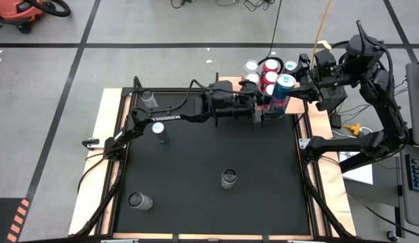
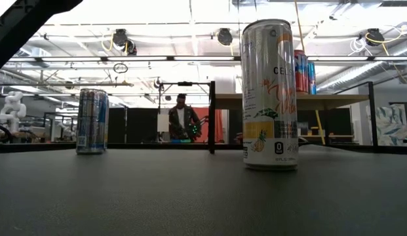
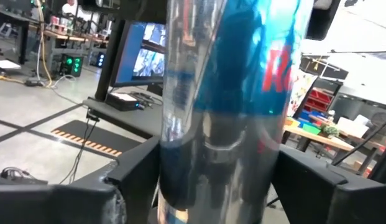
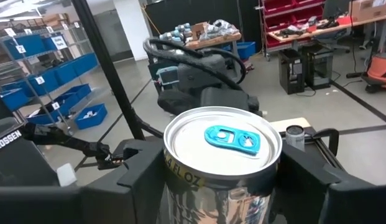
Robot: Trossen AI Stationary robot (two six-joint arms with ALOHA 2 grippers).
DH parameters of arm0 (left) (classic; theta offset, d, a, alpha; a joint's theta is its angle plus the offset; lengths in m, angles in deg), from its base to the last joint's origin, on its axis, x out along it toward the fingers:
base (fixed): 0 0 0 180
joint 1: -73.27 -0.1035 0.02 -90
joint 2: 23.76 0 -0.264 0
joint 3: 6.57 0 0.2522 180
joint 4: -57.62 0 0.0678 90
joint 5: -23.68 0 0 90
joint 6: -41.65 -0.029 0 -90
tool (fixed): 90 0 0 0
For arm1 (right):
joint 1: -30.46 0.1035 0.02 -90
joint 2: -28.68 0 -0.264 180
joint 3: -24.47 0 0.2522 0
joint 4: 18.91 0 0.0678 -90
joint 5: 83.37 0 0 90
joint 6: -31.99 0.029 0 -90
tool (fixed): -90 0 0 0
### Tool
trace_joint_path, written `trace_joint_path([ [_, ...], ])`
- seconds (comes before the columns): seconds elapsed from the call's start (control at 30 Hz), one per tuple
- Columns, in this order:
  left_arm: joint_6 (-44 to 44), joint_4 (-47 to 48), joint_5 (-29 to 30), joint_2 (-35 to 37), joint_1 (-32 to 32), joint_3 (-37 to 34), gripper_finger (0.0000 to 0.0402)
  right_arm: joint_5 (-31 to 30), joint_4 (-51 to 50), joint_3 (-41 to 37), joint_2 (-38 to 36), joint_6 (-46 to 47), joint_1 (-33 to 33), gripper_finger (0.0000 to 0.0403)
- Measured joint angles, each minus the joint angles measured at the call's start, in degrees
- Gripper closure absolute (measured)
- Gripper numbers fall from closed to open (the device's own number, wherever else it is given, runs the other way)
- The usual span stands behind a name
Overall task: Place canned beverage on shelf
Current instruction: Put the bottom blue soda can on the shelf aligned with the other blue soda can
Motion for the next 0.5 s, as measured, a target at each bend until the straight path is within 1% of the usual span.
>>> trace_joint_path([
  [0.27, -0.39, -2.12, -0.16, -0.02, -0.01, -0.07, 0.0178, -0.22, 0.36, 0.07, -0.04, -0.15, -0.02, 0.017],
  [0.4, -0.27, -2.33, -0.13, -0.02, -0.01, -0.07, 0.0181, -0.62, 0.21, 0.07, -0.04, -0.54, -0.02, 0.017],
  [0.5, 0.11, -2.5, -0.16, -0.04, -0.02, -0.07, 0.0181, -2.25, 0.23, 0.07, -0.07, 0.72, 0.0, 0.017],
])
